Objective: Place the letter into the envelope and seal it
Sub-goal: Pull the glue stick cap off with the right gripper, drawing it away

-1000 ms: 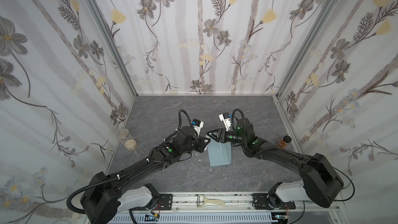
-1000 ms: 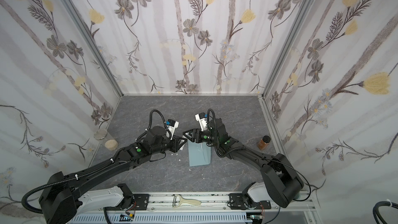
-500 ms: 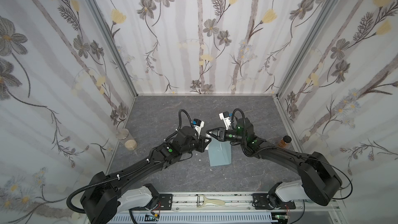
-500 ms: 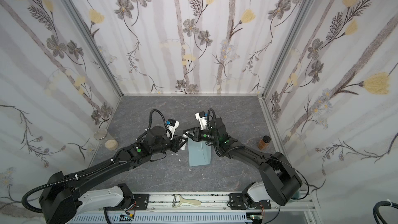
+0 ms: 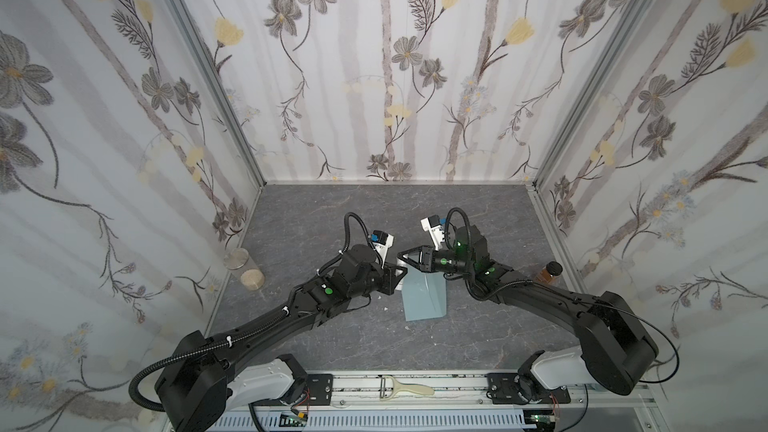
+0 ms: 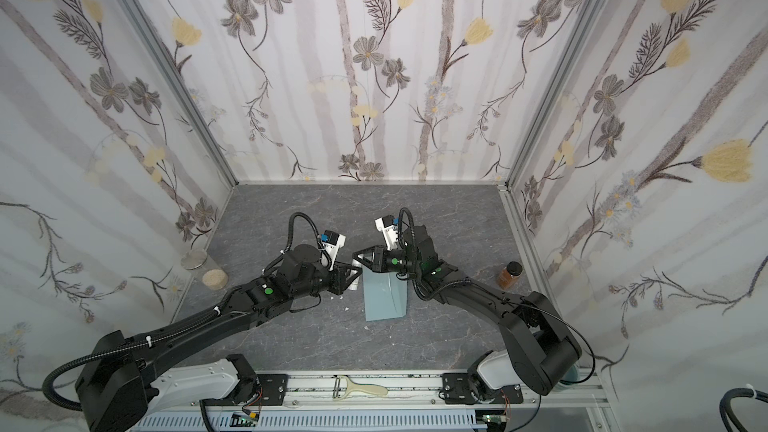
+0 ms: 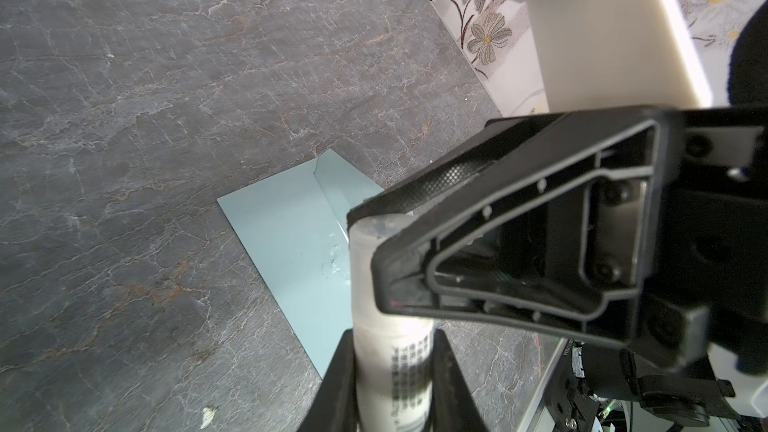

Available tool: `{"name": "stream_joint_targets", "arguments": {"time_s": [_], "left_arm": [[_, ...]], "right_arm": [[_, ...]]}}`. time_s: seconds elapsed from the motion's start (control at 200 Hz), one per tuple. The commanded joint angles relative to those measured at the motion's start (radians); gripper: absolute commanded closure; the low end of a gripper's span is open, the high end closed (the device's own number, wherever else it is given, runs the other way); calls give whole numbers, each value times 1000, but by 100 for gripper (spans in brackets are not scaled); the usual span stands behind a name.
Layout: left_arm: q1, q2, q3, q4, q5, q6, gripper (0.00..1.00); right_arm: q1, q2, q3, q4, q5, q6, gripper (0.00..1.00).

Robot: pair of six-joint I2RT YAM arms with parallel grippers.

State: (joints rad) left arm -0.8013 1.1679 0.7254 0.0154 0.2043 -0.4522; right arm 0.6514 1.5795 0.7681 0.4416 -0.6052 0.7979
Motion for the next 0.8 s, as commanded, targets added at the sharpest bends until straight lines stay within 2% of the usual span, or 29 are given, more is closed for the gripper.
{"name": "stream_joint_targets", "arguments": {"time_s": [0.0, 0.345, 0.6, 0.795], "left_arm": [[-4, 6, -7, 18, 120, 1, 100], [-4, 8, -26, 15, 212, -22, 100], [-5, 4, -30, 16, 227, -34, 100], [-5, -3, -31, 15, 193, -36, 100]], "right_arm": [[-5, -4, 16, 26, 62, -23, 100], [-29, -3, 17, -17, 115, -44, 100], [-41, 3, 28, -51, 150, -68, 100], [-71, -3, 29, -102, 194, -102, 100]]}}
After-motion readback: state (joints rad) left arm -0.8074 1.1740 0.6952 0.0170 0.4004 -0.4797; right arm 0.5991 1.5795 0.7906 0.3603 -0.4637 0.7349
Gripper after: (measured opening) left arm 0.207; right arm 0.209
